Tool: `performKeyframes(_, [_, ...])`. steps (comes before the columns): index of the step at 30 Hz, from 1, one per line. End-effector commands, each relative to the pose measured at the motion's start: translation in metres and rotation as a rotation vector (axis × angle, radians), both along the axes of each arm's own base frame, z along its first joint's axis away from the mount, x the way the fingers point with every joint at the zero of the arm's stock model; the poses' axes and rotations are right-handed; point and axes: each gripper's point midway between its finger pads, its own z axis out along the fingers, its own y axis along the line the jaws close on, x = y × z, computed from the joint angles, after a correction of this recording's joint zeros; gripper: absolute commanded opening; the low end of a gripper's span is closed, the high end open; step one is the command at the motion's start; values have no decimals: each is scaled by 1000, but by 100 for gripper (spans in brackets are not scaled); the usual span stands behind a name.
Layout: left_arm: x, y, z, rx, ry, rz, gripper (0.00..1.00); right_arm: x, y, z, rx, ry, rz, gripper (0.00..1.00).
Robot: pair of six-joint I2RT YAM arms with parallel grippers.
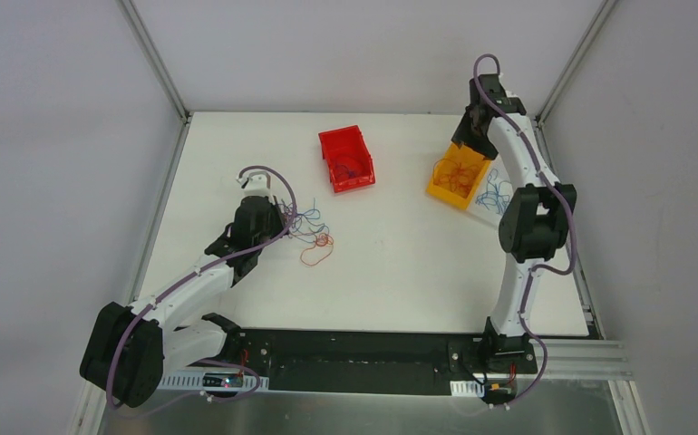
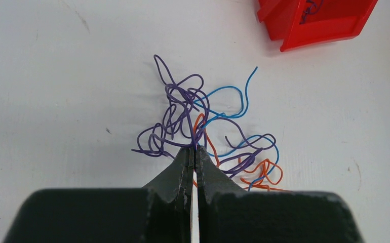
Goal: Untangle the cables
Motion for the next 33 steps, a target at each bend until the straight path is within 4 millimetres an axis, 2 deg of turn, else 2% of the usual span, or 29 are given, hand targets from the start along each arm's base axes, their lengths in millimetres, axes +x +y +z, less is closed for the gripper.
performKeyframes(1, [5, -10, 12, -26, -38, -44, 0, -15, 2, 63, 10, -127, 26, 70])
performKeyframes(4, [6, -14, 13, -36, -40, -63, 0, -29, 18, 74, 59, -184, 76, 70])
performKeyframes(6, [5, -19, 13, -45, -43, -87, 0, -43, 40, 76, 117, -217, 140, 70])
performKeyframes(7, [5, -22, 15, -53, -47, -102, 0, -51, 53, 84, 150, -258, 179, 70])
performKeyframes(11, [4, -35, 17, -83, -60, -170, 0, -83, 106, 77, 234, -353, 340, 71])
performKeyframes(15, [1, -55, 20, -127, -65, -276, 0, -111, 148, 68, 328, -421, 464, 71])
performKeyframes(17, [-1, -66, 23, -148, -75, -340, 0, -124, 165, 56, 379, -444, 523, 71])
performKeyframes(18, [-3, -71, 27, -161, -85, -373, 0, -134, 171, 42, 402, -438, 547, 71])
performKeyframes(21, [-10, -85, 38, -200, -137, -467, 0, -146, 185, 26, 449, -490, 574, 69])
performKeyframes(22, [-12, -90, 42, -211, -157, -496, 1, -153, 186, 10, 444, -488, 578, 69])
performKeyframes(26, [-23, -105, 50, -246, -192, -605, 3, -162, 202, 0, 504, -566, 628, 70])
performKeyframes(30, [-31, -120, 57, -289, -214, -693, 4, -170, 233, 3, 609, -555, 726, 69])
performKeyframes(33, [-33, -125, 58, -308, -212, -723, 4, -179, 248, 2, 624, -557, 782, 69])
